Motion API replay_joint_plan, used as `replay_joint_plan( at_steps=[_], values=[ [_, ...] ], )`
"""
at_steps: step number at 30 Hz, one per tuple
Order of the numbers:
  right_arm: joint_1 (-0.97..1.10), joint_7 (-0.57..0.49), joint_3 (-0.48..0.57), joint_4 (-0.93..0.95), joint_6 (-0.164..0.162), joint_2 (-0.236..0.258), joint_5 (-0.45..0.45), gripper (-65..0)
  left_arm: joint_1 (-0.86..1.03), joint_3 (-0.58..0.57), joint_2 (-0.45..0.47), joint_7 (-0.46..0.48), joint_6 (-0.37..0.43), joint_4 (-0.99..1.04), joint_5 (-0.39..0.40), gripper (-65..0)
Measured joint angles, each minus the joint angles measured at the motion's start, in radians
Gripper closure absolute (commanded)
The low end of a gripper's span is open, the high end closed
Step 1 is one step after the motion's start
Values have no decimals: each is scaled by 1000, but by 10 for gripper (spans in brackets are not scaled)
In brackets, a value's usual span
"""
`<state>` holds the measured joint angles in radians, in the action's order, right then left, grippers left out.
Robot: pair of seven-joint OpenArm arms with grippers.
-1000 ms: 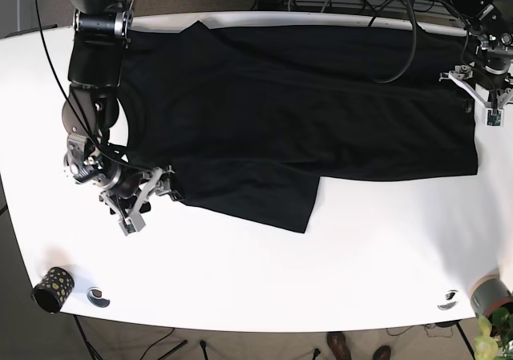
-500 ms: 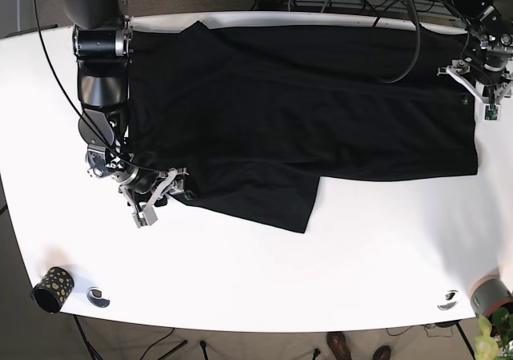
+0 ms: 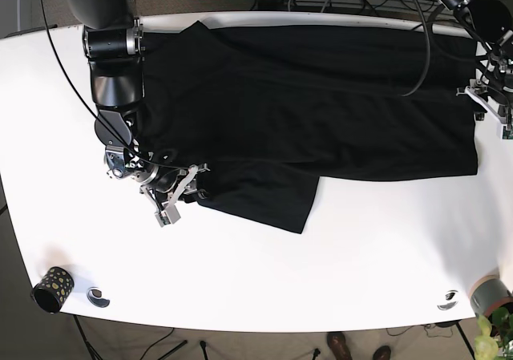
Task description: Fold the T-shirt properly
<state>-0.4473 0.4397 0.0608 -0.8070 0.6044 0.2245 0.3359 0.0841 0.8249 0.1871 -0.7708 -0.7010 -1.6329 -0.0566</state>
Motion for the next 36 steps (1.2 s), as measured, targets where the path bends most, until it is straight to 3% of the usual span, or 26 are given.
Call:
replay_joint_plan(
  at_steps=[3, 6, 9, 11, 18, 26, 33, 36],
  values=[
    [1, 9, 0, 2, -1, 0, 0, 0, -45, -31, 34, -72, 0, 34, -2, -290],
    [2, 8, 4, 3, -1, 0, 0, 0, -119, -41, 44, -129, 0, 72, -5, -361],
    [1, 9, 5, 3, -1, -1, 0, 0, -186, -47, 66, -124, 0, 122, 6, -467],
    [1, 10, 5, 3, -1, 0, 0, 0, -223, -48, 78, -120, 1, 162, 9, -499],
    [1, 10, 5, 3, -1, 0, 0, 0, -323, -44, 87, -118, 0, 315, -5, -501],
    [6, 18, 4, -18, -1, 0, -16, 0, -448, -43, 156, -31, 43, 571, -3, -503],
    [13, 24, 4, -32, -1, 1, -16, 0, -509, -48, 152, 55, 45, 771, -6, -500],
    [13, 25, 4, -33, -1, 1, -17, 0, -517, -101, 158, 82, 45, 817, 2, -496]
  ],
)
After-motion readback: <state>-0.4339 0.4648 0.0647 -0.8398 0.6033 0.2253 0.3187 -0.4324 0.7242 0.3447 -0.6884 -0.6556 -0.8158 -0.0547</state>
